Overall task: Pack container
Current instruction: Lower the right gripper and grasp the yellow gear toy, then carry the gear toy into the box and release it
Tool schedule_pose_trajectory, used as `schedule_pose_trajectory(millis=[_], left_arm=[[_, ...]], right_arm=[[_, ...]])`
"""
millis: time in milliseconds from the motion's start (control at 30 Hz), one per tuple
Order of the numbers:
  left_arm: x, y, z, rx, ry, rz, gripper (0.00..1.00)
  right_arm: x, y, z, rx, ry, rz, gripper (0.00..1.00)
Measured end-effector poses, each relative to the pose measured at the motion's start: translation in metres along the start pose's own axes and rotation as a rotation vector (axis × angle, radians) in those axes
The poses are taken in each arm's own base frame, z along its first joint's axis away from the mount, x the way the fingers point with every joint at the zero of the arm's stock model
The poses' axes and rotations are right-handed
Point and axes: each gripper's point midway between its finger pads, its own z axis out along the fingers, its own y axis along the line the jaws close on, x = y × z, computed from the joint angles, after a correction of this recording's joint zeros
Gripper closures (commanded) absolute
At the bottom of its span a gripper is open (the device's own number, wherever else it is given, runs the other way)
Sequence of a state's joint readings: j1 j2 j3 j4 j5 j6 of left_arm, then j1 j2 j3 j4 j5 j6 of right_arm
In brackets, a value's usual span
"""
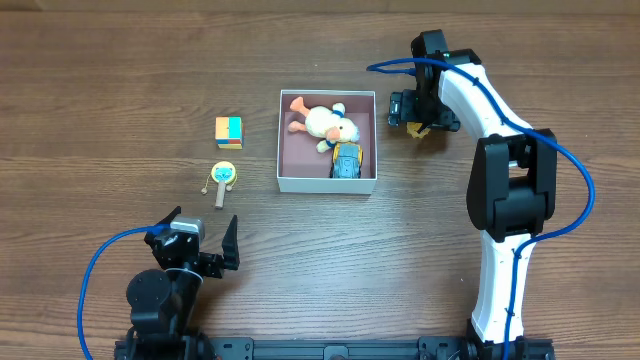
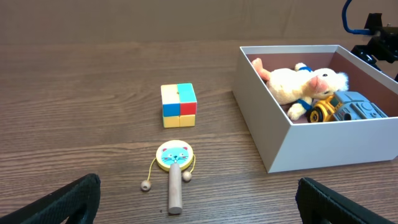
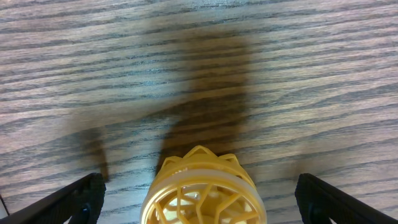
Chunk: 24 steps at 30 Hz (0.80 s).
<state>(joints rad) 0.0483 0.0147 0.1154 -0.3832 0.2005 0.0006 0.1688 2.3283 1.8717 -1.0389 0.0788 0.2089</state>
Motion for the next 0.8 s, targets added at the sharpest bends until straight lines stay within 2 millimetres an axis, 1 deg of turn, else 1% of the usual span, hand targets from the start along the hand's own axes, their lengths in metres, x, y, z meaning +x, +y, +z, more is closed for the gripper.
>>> schedule_pose_trajectory(millis=[167, 267, 367, 500, 700, 800], left_arm=[[0.0000, 0.0000, 0.0000, 0.000, 0.000, 0.000, 0.00], [0.0000, 0.0000, 0.0000, 0.000, 0.000, 0.000, 0.00], [0.0000, 0.0000, 0.0000, 0.000, 0.000, 0.000, 0.00], [0.0000, 0.0000, 0.0000, 0.000, 0.000, 0.000, 0.00], [0.0000, 0.0000, 0.0000, 0.000, 0.000, 0.000, 0.00], [0.0000, 0.0000, 0.0000, 0.000, 0.000, 0.000, 0.00]], right_arm=[[-0.0004, -0.0027, 0.0002, 0.001, 0.001, 0.003, 0.19], [-0.0009, -0.0047, 0.0004, 0.002, 0.001, 0.007, 0.29], [-0.0010, -0.0057, 0.0006, 0.004, 0.002, 0.009, 0.37], [-0.0012, -0.0057, 0.0004, 0.005, 0.001, 0.009, 0.41], [-0.0005, -0.0063, 0.0004, 0.007, 0.003, 0.008, 0.43], [0.0052, -0.0079, 0.0002, 0.014, 0.026, 0.007, 0.47]])
